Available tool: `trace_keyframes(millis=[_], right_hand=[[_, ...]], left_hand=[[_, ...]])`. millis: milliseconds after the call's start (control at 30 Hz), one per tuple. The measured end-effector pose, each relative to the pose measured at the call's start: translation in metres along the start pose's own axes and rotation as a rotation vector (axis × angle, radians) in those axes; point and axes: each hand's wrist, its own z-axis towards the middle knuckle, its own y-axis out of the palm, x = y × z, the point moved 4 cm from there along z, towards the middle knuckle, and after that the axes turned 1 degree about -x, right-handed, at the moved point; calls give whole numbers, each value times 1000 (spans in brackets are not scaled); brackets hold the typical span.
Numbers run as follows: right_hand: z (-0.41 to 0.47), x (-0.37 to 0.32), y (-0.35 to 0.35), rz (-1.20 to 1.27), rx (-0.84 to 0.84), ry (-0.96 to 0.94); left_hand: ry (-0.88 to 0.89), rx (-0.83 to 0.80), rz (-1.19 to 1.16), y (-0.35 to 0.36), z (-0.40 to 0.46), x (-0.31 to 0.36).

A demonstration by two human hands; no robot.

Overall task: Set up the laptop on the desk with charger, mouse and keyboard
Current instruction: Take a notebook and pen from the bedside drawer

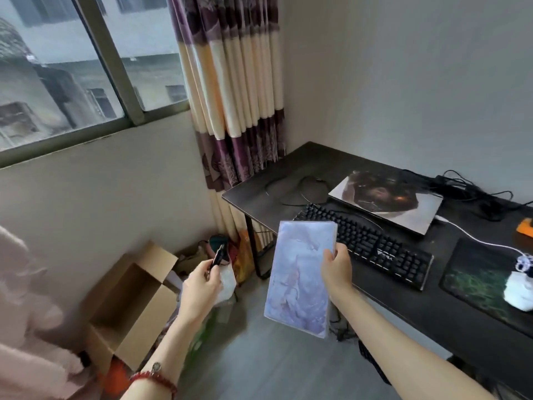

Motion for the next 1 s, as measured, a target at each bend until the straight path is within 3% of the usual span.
trace_keyframes(millis=[167,267,433,667,1000], right_hand=[[121,17,129,57,9,161],[205,35,221,52,31,328],[270,45,281,73,66,541],[373,56,313,46,183,696],[532,41,310,-24,370,582]], left_hand=[[-25,0,26,29,152,-31],[-86,-85,68,61,268,-63],[-93,-194,121,90,357,-75],[-118,-347,123,159,471,-60],[-91,-483,186,264,584,-23]])
